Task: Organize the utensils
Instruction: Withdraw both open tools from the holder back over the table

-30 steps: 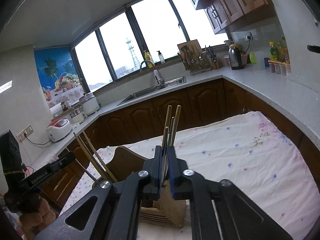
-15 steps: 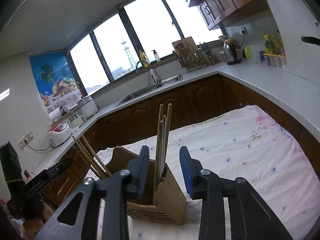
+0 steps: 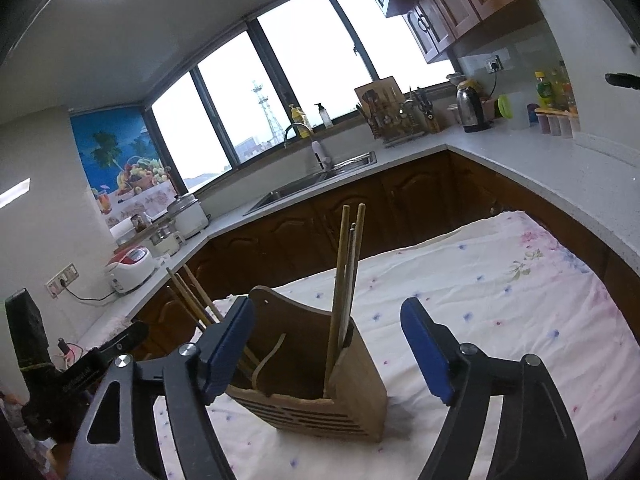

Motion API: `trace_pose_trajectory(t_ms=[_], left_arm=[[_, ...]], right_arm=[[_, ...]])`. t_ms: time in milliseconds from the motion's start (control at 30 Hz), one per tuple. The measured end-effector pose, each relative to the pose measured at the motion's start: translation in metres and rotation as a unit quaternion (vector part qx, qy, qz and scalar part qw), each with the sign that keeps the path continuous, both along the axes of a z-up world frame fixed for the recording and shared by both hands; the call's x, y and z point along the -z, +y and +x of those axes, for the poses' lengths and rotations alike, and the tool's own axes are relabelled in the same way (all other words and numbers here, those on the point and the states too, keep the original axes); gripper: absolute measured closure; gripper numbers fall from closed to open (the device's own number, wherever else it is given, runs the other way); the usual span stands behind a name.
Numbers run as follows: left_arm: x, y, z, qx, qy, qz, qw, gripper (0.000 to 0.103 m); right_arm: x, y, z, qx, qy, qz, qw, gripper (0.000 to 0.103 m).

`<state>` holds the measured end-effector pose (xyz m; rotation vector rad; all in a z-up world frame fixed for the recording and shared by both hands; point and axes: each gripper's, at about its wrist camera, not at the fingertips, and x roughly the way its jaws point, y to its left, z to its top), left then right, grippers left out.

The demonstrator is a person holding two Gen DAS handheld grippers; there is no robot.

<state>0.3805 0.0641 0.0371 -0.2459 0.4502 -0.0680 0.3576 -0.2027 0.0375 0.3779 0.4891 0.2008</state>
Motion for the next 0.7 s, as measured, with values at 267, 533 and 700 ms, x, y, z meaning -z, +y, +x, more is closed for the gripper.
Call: trace_pose_trajectory(t_ms=[267, 533, 700], left_arm=[[-0.001, 0.012, -0.026, -0.018, 0.004, -0.006, 0.9998, 0.005], [-0.011, 0.025, -0.063, -0.022, 0.008, -0.023, 0.9995, 0.005], [-0.022, 0.026, -0.098, -0.014, -0.006, -0.029, 0.9995, 0.005]], right_arm=[[-0.007, 0.004, -0.023, -0.014, -0.008, -0.004, 1.0, 0.01], [-0.017, 0.009, -0.058, -0.024, -0.022, -0.017, 0.999, 0.006], [-0.027, 0.009, -0.078, -0.031, -0.031, -0.01, 0.999, 0.004]])
